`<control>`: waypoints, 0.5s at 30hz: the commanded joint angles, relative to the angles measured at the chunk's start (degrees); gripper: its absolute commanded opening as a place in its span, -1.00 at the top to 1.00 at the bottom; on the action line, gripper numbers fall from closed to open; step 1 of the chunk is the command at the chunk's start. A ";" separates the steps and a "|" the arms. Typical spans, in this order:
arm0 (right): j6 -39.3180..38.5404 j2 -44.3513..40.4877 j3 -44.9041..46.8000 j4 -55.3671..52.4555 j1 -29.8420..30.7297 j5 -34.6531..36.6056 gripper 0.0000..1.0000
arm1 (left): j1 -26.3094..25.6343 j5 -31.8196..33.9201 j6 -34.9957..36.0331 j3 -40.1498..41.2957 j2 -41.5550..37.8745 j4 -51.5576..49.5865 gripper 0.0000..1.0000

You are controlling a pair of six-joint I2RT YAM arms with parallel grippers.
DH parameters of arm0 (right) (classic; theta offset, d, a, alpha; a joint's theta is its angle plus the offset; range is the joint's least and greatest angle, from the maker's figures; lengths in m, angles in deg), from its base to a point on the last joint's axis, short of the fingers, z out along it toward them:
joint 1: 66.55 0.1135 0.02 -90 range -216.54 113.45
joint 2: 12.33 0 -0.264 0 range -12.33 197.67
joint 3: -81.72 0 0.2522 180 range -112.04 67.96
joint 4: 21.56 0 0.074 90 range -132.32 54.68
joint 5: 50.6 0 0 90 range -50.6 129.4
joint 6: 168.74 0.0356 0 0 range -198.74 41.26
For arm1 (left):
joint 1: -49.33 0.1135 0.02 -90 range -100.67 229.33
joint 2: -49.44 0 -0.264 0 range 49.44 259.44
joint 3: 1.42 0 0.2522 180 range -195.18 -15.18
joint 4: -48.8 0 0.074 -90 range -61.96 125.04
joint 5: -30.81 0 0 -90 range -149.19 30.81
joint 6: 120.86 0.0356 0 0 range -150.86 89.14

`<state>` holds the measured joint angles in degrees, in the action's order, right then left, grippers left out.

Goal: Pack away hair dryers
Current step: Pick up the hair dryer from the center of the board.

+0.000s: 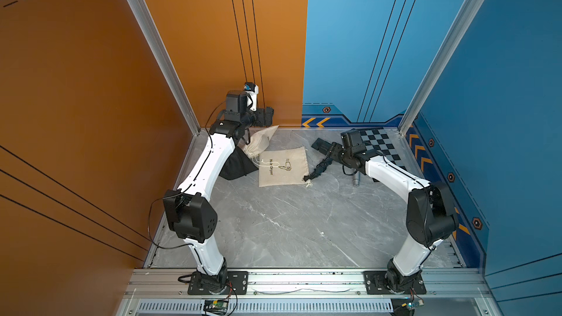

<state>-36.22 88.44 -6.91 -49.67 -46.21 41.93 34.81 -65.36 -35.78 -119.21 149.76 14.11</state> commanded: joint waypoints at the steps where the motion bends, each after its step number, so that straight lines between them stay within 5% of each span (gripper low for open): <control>1: 5.76 2.03 0.84 -1.39 0.14 1.62 -0.54 | -3.15 0.95 3.97 3.13 -1.85 -1.88 -0.97; 6: 12.81 1.78 8.15 9.26 0.09 -3.21 -0.53 | -6.23 -4.28 -0.95 6.90 -3.40 -2.25 -0.97; 15: 17.72 6.26 6.73 10.44 2.63 -1.17 -0.53 | -9.08 -5.09 -6.30 11.72 -3.54 -2.36 -0.98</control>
<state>-21.20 93.27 1.18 -40.79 -44.92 39.33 26.52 -68.95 -39.85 -108.21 147.46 12.40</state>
